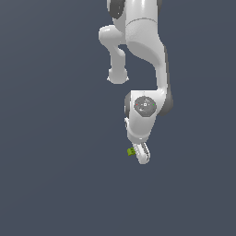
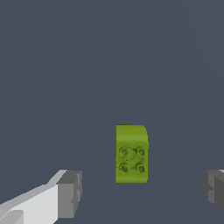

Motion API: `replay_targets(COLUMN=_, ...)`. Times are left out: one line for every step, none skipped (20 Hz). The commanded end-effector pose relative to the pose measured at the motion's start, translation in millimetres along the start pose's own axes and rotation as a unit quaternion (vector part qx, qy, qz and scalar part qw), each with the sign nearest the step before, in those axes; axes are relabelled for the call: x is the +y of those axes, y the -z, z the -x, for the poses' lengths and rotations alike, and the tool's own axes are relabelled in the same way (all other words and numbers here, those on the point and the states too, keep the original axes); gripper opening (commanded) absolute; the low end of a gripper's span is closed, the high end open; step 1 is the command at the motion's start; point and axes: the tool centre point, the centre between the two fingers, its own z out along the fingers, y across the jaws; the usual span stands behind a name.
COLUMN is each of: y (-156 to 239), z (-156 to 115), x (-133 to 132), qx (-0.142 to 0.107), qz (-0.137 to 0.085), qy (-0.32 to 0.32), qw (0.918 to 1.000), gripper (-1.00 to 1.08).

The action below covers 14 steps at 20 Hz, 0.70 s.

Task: Pick up the object and move it to a goal position.

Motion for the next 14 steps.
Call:
replay_targets(y=0, z=0, x=0, qx=0.000, qz=0.000, qy=0.000, qw=1.0000, gripper=1.00)
replay_targets(y=0, z=0, x=0, qx=0.000, qz=0.000, qy=0.000, qw=1.0000, gripper=1.00)
replay_targets(y=-1, z=0, x=0, qx=0.000, qz=0.000, qy=0.000, qw=1.0000, gripper=1.00)
replay_targets(y=-3, z=0, x=0, qx=0.000, qz=0.000, qy=0.000, qw=1.0000, gripper=1.00)
replay_targets(y=-6, z=0, x=0, qx=0.000, qz=0.000, qy=0.000, qw=1.0000, gripper=1.00)
replay_targets(y=-9, z=0, x=0, qx=0.000, qz=0.000, qy=0.000, qw=1.0000, gripper=1.00)
replay_targets(y=-13, z=0, x=0, qx=0.000, qz=0.000, qy=-0.001, qw=1.0000, gripper=1.00)
replay_targets(y=-17, z=0, x=0, qx=0.000, qz=0.000, qy=-0.001, qw=1.0000, gripper=1.00)
replay_targets(y=-23, z=0, x=1, qx=0.000, qz=0.000, qy=-0.001, qw=1.0000, gripper=1.00)
replay_targets(y=-29, z=0, x=1, qx=0.000, qz=0.000, qy=-0.002, qw=1.0000, gripper=1.00)
replay_targets(y=-34, z=0, x=1, qx=0.000, qz=0.000, qy=-0.002, qw=1.0000, gripper=1.00)
replay_targets(y=-39, z=0, x=1, qx=0.000, qz=0.000, qy=-0.002, qw=1.0000, gripper=1.00)
replay_targets(y=-43, z=0, x=1, qx=0.000, qz=0.000, qy=-0.002, qw=1.0000, gripper=1.00)
replay_targets(y=-46, z=0, x=1, qx=0.000, qz=0.000, qy=-0.002, qw=1.0000, gripper=1.00)
